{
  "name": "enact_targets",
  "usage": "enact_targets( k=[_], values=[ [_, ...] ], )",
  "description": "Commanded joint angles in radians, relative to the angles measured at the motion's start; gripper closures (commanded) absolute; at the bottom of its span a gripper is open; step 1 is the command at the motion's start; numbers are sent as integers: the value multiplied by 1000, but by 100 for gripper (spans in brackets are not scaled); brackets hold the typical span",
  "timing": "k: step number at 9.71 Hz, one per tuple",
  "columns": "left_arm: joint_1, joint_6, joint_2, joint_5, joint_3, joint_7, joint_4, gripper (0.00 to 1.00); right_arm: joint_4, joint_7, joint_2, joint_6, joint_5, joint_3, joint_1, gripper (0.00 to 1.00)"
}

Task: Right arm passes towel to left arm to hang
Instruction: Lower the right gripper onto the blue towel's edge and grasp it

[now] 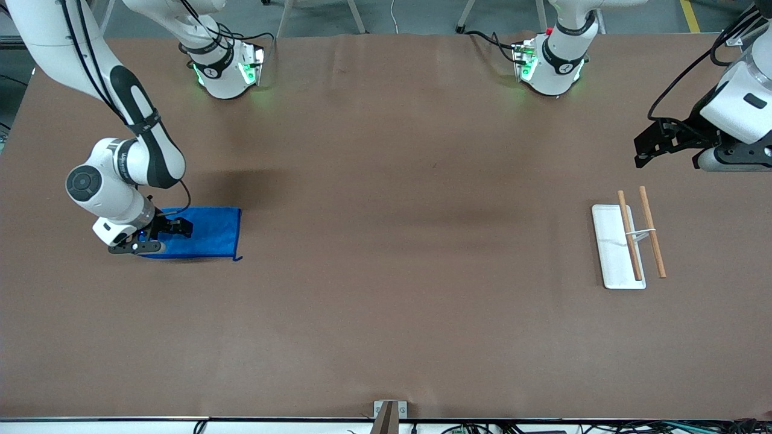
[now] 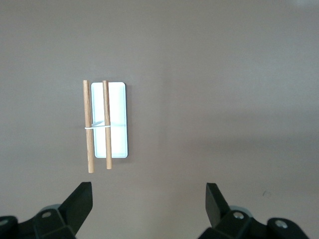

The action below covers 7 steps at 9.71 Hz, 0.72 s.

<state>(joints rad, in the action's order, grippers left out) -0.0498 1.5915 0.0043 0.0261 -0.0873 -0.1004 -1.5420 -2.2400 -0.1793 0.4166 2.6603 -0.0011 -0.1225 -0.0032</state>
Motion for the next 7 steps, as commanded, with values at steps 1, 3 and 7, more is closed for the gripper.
enact_targets(
  k=[1,3,7],
  values=[
    [2,-2,20,17,-6,-9,-12,0,-9,-8,11,18,-2,0,-1,4],
    [-1,-1,20,15,-5,-10,-13,0,-10,-8,17,20,-2,0,0,21],
    [2,-1,26,15,-6,-9,-12,0,-4,-6,22,7,-2,4,0,99]
  ],
)
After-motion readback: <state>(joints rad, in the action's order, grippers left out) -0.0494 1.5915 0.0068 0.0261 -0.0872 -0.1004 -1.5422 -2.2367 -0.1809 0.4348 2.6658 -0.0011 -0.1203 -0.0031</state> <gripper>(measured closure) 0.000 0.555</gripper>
